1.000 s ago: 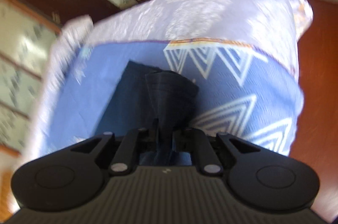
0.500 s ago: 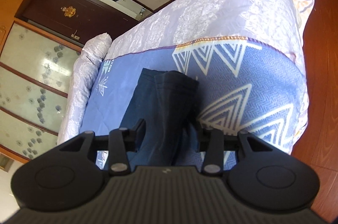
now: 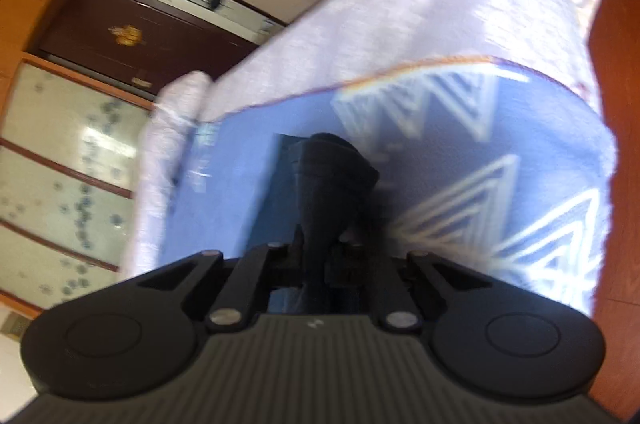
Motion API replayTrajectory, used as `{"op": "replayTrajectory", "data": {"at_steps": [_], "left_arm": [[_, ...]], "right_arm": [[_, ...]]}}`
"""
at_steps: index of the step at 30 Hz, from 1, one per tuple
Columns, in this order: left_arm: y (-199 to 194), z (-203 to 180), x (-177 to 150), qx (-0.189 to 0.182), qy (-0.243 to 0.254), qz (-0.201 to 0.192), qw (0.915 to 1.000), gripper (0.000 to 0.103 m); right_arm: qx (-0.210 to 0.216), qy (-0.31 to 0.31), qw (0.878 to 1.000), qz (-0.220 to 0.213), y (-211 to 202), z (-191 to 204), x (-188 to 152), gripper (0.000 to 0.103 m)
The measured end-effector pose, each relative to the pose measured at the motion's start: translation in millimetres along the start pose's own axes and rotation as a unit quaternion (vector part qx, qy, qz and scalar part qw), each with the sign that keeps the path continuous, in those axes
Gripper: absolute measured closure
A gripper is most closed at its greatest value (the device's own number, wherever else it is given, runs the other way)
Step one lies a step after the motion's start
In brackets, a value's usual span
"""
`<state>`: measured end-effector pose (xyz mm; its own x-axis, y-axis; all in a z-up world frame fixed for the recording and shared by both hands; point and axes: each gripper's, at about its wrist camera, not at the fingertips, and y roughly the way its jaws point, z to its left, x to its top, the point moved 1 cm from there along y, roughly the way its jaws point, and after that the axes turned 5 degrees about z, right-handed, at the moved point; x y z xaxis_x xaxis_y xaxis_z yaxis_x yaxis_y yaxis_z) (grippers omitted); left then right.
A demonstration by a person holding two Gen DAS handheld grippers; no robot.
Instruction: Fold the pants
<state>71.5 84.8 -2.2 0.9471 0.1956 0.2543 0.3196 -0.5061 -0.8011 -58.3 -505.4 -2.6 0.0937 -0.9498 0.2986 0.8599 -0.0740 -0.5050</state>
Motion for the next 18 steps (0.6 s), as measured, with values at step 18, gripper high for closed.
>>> {"op": "replayTrajectory", "data": {"at_steps": [18], "left_arm": [[-41, 20, -12, -0.116, -0.033, -0.016, 0.9925, 0.064]], "right_arm": [[0.111, -0.46, 0.85, 0.233, 31, 202, -328, 0.086]]}}
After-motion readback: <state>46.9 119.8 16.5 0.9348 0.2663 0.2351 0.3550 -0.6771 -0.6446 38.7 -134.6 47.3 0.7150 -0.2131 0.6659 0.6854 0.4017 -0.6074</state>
